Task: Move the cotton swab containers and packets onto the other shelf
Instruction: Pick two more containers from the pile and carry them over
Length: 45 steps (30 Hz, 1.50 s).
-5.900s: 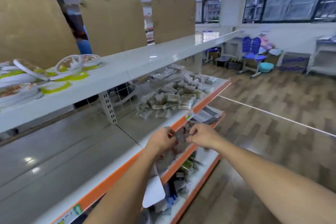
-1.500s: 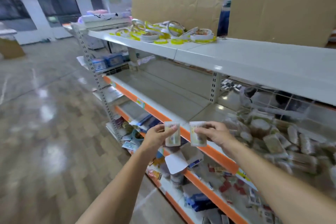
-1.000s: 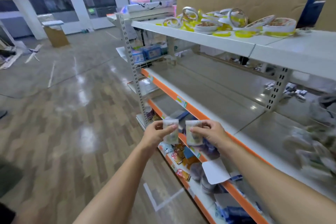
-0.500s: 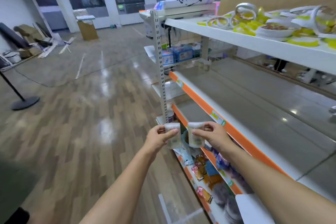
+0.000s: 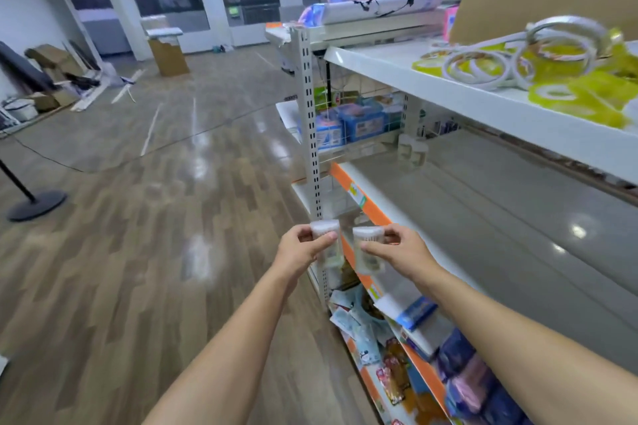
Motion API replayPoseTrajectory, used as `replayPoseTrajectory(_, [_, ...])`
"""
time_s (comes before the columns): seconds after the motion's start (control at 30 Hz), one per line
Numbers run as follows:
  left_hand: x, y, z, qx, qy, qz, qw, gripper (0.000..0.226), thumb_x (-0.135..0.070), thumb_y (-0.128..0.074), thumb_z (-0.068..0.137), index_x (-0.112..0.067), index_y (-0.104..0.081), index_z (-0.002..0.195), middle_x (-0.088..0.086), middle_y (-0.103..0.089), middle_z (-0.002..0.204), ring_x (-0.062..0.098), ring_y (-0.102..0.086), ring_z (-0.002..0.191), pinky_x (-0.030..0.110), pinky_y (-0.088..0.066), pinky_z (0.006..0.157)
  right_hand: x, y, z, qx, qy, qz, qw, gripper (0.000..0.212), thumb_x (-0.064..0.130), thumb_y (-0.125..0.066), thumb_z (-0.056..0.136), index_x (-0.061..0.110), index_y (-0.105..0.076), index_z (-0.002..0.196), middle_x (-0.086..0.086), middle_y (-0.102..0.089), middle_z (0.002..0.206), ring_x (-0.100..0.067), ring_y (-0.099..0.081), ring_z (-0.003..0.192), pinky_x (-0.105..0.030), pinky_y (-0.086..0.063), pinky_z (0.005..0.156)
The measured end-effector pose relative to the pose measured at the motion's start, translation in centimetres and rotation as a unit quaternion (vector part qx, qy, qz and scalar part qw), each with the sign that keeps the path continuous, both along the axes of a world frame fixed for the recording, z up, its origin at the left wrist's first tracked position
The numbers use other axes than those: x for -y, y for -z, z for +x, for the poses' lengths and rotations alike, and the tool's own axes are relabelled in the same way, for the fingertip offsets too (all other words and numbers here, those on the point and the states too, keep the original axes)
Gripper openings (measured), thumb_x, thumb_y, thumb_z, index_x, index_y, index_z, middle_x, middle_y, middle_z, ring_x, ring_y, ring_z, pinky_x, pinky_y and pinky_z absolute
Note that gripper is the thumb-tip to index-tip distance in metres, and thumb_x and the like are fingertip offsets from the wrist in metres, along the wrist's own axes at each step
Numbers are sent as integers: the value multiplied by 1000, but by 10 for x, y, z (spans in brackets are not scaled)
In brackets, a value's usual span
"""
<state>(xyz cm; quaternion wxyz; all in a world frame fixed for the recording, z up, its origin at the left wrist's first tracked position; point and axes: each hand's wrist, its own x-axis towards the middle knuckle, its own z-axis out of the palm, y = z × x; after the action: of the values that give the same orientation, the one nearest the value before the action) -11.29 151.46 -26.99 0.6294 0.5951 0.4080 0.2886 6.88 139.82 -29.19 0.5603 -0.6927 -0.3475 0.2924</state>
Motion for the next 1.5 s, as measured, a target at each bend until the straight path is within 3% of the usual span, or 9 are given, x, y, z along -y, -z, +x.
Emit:
replayPoseTrajectory(0.1, [-31, 1, 24, 1, 2, 3, 1000, 42, -26, -86, 76, -12, -67, 111, -4, -71, 100, 4, -66, 89, 21, -49, 73, -26, 4, 23, -2, 19, -8, 1000, 32, 22, -90, 70, 15, -73, 96, 2, -77, 89, -12, -72, 84, -27, -56, 78])
replayPoseTrajectory(0.33, [-110, 9, 90, -14, 63, 5, 998, 41, -14, -84, 77, -8, -63, 112, -3, -67, 93, 1, -65, 77, 12, -49, 58, -91, 17, 63, -44, 126, 1, 991, 23, 3, -84, 74, 6, -69, 91, 0, -70, 75, -2, -63, 60, -13, -49, 56])
replayPoseTrajectory(0.43, [-150, 9, 121, -18, 106, 27, 994, 44, -12, -82, 79, -4, -63, 118, 8, -70, 109, 10, -67, 89, 17, -54, 69, -121, 18, 77, -55, 169, 9, 984, 22, 1, -83, 77, 6, -69, 92, 1, -69, 74, 3, -62, 55, -9, -47, 53])
replayPoseTrajectory(0.57, [-199, 0, 158, -46, 163, 52, 984, 53, -25, -84, 79, -8, -59, 122, 6, -65, 118, 13, -64, 101, 17, -51, 74, -162, 11, 92, -46, 217, 6, 975, 22, 10, -84, 78, 14, -70, 93, 4, -71, 82, -3, -65, 68, -8, -47, 58])
replayPoseTrajectory(0.7, [-240, -4, 198, -42, 227, 46, 972, 45, -20, -82, 81, -11, -59, 118, 1, -63, 107, 0, -68, 75, 10, -49, 52, -190, 8, 105, -23, 300, -8, 954, 28, 21, -87, 74, 19, -69, 95, 2, -72, 91, -12, -68, 81, -21, -53, 70])
replayPoseTrajectory(0.93, [-268, 3, 266, -32, 270, 83, 959, 47, -19, -84, 78, -15, -60, 118, -5, -68, 105, 1, -64, 89, 10, -49, 67, -202, 3, 128, 4, 409, -27, 912, 32, 20, -88, 71, 19, -69, 97, -1, -73, 96, -23, -71, 92, -37, -58, 83])
replayPoseTrajectory(1.17, [-268, 16, 316, -33, 276, 108, 955, 38, -5, -74, 86, 2, -61, 121, 12, -69, 113, 22, -65, 99, 21, -54, 76, -211, 5, 157, 69, 442, -57, 893, 33, 24, -86, 72, 25, -68, 99, 2, -72, 94, -16, -68, 88, -16, -51, 68])
replayPoseTrajectory(1.37, [-277, 19, 342, -44, 271, 155, 949, 28, -9, -74, 86, -10, -59, 111, 0, -61, 94, 15, -58, 83, 2, -42, 51, -228, 9, 176, 119, 441, -82, 886, 38, 21, -84, 72, 13, -72, 107, -6, -74, 101, -24, -67, 95, -37, -55, 82])
replayPoseTrajectory(1.5, [-286, 27, 356, -30, 278, 156, 947, 41, -8, -74, 86, -7, -56, 123, 0, -60, 102, 15, -57, 91, 17, -43, 68, -248, 17, 190, 135, 458, -79, 875, 31, 15, -82, 72, 9, -72, 101, -6, -72, 97, -25, -66, 92, -29, -46, 73])
